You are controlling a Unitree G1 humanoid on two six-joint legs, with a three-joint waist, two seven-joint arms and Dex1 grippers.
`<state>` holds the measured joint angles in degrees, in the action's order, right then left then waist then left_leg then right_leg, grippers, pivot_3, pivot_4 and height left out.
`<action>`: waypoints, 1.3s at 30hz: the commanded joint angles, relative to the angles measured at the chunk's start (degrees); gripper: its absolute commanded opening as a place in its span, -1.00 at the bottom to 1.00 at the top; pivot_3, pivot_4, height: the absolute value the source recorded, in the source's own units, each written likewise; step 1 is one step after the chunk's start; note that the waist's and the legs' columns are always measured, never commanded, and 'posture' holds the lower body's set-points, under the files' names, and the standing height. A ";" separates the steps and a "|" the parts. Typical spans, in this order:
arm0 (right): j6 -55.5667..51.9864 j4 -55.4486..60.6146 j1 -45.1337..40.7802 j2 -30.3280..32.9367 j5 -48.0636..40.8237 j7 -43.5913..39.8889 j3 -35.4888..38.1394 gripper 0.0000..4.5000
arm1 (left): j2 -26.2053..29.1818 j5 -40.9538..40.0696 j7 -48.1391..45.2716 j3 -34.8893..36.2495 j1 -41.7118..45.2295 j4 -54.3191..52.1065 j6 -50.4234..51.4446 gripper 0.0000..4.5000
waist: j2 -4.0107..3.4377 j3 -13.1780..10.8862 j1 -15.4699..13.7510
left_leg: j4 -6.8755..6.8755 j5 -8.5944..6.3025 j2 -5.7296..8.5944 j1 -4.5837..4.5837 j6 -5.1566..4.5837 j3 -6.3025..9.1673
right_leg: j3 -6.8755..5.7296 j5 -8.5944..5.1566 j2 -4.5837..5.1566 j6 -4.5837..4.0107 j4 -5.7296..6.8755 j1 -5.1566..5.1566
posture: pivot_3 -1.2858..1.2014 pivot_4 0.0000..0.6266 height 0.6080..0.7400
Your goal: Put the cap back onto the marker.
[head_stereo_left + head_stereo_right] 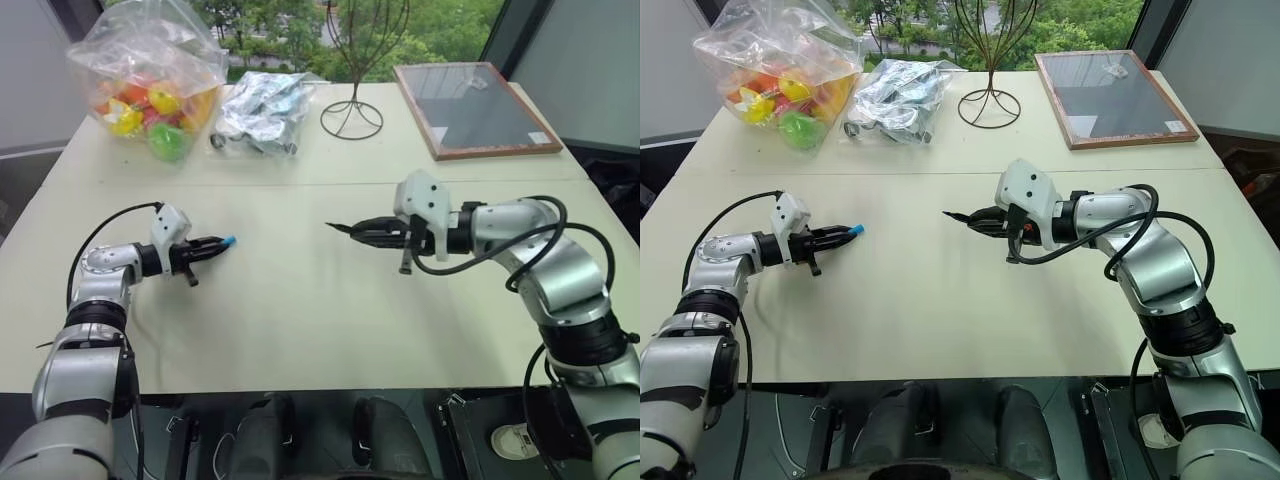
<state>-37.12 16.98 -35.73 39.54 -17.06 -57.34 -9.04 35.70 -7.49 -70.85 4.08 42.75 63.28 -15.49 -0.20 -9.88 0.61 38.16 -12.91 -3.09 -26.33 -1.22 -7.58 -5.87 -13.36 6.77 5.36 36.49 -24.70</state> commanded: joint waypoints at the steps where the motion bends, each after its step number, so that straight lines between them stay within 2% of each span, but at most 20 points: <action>1: 1.19 0.29 -0.70 0.58 0.00 0.20 0.79 -1.00 | -0.08 0.79 -0.36 -0.35 -1.02 -0.14 0.24 -0.99 | 0.00 0.00 -0.01 | 0.00 0.00 0.00 0.00 0.00 0.00 | 0.00 0.00 0.00 0.00 0.00 0.00 | 0.03 -0.52 1.00; 6: 2.22 -0.85 -0.51 1.39 0.43 -0.47 0.78 -1.00 | -0.05 0.45 0.00 -0.18 -0.08 -2.37 0.43 -0.99 | 0.00 0.00 -0.07 | 0.00 0.00 0.00 0.00 0.00 0.00 | 0.00 0.00 0.00 0.00 0.01 0.00 | 0.03 -0.52 1.00; 14: 16.45 -14.67 -8.29 8.15 6.35 -10.57 -1.77 -1.00 | 0.96 -4.07 -9.42 -1.49 6.86 -21.49 8.09 -0.99 | 0.18 -0.12 0.05 | 0.06 0.01 0.02 -0.09 0.00 0.03 | -0.01 0.00 0.00 0.00 0.02 -0.05 | 0.03 -0.52 1.00; 20: 27.19 -27.80 -17.89 5.12 10.83 -14.91 -4.60 -1.00 | -0.24 -5.44 -13.17 -4.73 11.18 -32.00 12.32 -0.99 | 0.16 -0.12 0.43 | 0.02 0.18 0.02 -0.04 0.28 -0.08 | 0.03 -0.03 0.00 0.05 0.05 -0.07 | 0.03 -0.52 1.00; 27: 30.66 -31.69 -21.23 -0.47 12.82 -15.21 -5.92 -1.00 | -4.38 -5.72 -11.65 -6.29 11.90 -35.25 12.93 -0.99 | 0.15 -0.13 0.14 | 0.05 0.25 0.02 -0.06 0.37 -0.08 | 0.03 -0.04 -0.01 0.06 0.09 -0.08 | 0.03 -0.52 1.00; 39: 29.91 -29.82 -20.98 -1.94 13.02 -15.62 -5.39 -1.00 | -4.59 -4.08 -12.42 -7.82 12.11 -29.22 7.91 -0.99 | 0.15 -0.13 0.13 | 0.07 0.25 0.04 -0.07 0.37 -0.06 | 0.03 -0.04 -0.01 0.06 0.12 -0.09 | 0.03 -0.52 1.00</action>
<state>-7.18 -15.26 -55.21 37.59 -3.49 -72.96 -15.95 30.70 -11.65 -83.28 -3.80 53.66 34.21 -6.30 -0.06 -10.01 0.74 38.23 -12.66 -3.06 -26.40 -0.85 -7.64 -5.84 -13.40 6.76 5.43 36.60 -24.79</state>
